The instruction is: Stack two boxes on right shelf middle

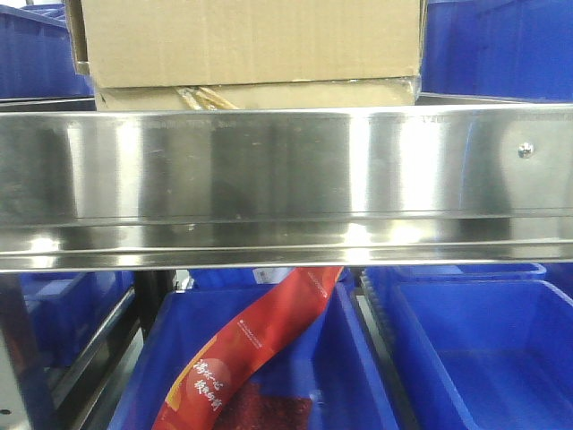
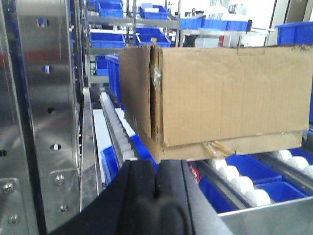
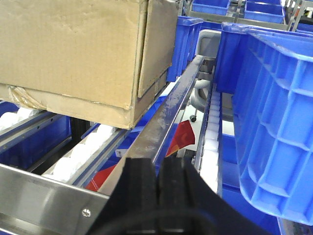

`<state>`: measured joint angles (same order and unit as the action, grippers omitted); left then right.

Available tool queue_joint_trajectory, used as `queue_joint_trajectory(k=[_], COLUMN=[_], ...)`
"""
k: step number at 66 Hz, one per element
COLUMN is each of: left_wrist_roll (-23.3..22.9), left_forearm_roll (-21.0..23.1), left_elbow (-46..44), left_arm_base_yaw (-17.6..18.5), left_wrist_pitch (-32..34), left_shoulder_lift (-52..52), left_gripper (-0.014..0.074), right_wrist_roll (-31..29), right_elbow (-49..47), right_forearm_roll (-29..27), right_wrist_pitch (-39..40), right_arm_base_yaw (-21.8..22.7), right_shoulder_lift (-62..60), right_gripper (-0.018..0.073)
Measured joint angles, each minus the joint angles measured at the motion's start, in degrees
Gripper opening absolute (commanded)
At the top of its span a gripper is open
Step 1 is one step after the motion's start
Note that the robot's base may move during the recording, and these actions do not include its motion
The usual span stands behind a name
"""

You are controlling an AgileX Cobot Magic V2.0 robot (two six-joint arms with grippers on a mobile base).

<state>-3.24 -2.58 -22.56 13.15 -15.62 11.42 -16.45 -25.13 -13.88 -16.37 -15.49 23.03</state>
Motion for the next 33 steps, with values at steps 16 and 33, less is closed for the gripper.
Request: queue_joint_trajectory(k=[16, 33], left_wrist_roll=[0.0, 0.0], left_forearm_roll=[0.1, 0.1], left_elbow=[0.0, 0.0], left_arm_base_yaw=[0.0, -0.11], left_wrist_pitch=[0.33, 0.48], left_shoulder_lift=[-0.12, -0.12], left_gripper=[-0.0111, -0.0111], right_wrist_roll=[0.0, 0.0], right_elbow=[0.0, 0.0], right_forearm_roll=[0.0, 0.0], right_wrist_pitch=[0.1, 0.1], right_arm_base_yaw=[0.0, 0.0], right_shoulder_lift=[0.0, 0.0], right_gripper=[-0.0153, -0.0153])
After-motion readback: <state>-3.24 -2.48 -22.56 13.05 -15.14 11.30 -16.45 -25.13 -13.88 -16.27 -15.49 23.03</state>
